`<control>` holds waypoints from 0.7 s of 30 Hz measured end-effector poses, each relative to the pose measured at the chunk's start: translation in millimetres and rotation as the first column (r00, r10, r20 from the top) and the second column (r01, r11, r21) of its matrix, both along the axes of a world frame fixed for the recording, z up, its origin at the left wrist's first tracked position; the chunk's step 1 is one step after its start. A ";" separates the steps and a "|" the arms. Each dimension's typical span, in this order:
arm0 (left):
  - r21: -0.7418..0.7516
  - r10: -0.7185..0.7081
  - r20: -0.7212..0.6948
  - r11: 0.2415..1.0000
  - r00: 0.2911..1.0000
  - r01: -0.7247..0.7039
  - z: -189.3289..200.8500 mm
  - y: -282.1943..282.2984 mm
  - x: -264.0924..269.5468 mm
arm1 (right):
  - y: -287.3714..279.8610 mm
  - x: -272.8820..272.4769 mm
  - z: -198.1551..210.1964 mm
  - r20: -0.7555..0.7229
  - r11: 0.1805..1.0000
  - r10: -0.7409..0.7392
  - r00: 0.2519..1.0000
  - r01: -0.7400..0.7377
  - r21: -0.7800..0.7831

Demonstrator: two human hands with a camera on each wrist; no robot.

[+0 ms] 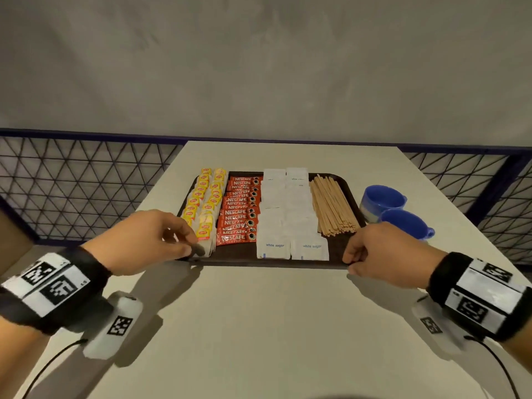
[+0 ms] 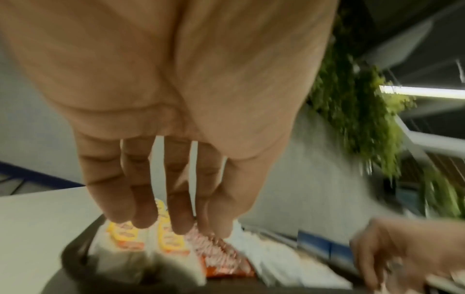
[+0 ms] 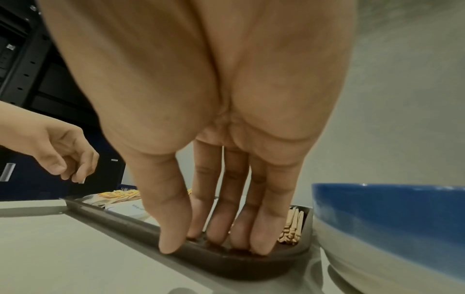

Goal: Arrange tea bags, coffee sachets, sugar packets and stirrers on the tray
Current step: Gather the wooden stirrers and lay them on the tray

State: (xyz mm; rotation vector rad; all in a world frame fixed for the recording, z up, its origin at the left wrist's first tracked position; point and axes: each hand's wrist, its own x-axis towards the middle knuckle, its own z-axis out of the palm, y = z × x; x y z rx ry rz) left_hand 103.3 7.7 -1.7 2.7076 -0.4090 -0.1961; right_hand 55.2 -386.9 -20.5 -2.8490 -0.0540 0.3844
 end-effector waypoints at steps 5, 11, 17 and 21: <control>0.304 -0.118 -0.001 0.946 0.993 0.113 -15.2 -9.2 11.3 | 1.8 3.9 -2.9 0.031 0.999 0.006 0.999 -0.004 -0.038; 0.387 -0.069 0.063 0.921 0.996 0.039 -24.6 -14.6 19.0 | 5.9 12.3 -1.4 0.011 0.995 0.023 1.000 -0.022 -0.095; 0.436 0.014 0.056 0.899 0.998 -0.037 -23.7 -6.9 38.7 | 20.9 27.6 -3.3 0.029 0.992 0.014 0.999 -0.010 -0.125; 0.440 0.076 0.053 0.893 0.996 -0.092 -21.2 1.5 56.9 | 39.4 52.4 -3.3 0.047 0.989 0.018 0.999 -0.010 -0.149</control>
